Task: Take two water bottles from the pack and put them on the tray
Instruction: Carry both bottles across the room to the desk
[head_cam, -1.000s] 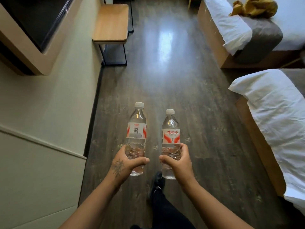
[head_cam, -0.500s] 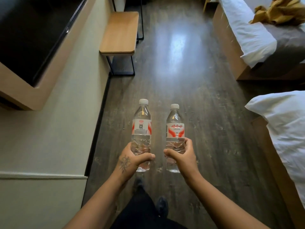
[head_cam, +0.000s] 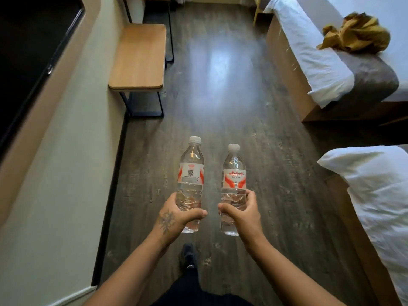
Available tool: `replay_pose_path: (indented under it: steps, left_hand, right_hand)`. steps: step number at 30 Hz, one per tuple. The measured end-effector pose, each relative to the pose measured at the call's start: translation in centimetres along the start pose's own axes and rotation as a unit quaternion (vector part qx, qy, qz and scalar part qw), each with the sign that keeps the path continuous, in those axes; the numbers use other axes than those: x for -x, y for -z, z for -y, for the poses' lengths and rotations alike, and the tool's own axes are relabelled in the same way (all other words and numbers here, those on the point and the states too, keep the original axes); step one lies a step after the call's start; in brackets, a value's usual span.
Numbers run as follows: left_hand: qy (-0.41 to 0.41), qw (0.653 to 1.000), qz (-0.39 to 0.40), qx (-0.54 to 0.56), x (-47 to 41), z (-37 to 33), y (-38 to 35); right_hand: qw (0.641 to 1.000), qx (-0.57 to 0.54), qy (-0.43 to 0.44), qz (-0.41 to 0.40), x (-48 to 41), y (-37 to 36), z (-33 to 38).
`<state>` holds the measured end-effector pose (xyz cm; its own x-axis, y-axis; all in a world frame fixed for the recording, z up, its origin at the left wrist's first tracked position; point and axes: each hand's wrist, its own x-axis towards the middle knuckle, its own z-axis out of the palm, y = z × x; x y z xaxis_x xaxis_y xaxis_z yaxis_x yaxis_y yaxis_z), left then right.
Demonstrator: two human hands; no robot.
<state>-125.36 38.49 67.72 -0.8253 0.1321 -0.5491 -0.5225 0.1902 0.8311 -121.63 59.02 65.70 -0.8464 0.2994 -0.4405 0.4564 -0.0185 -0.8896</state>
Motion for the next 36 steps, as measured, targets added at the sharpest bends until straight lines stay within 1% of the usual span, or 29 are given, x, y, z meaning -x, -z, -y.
replay_pose_path:
  steps: [5,12,17,25,29,33,36]
  left_hand:
    - [-0.005,1.000,0.004,-0.011,-5.8,-3.8,1.8]
    - [-0.017,1.000,0.009,-0.004,-13.7,-9.3,2.1]
    - [-0.012,1.000,-0.005,-0.005,-20.7,-13.5,1.3]
    - [-0.020,1.000,-0.021,-0.009,-32.7,-22.9,-1.4]
    - [-0.019,0.999,-0.026,-0.015,-37.1,-26.4,-2.0]
    - [-0.015,0.999,-0.035,-0.007,-41.3,-29.5,-2.0]
    - [-0.017,0.999,-0.029,-0.002,-45.0,-31.7,-1.5]
  right_hand:
    - [1.000,-0.009,0.013,-0.011,-5.5,-1.9,3.5]
    - [1.000,-0.008,0.017,-0.010,-13.8,-3.0,8.3]
    - [1.000,-0.007,0.026,0.000,-22.0,-2.6,11.7]
    - [0.999,-0.008,0.019,0.027,-36.8,-1.4,18.2]
    - [0.999,0.001,0.028,0.036,-42.2,-1.1,21.2]
    - [0.999,-0.011,0.026,0.047,-47.0,-1.4,23.8]
    - [0.999,-0.009,0.027,0.047,-51.1,-2.3,25.5]
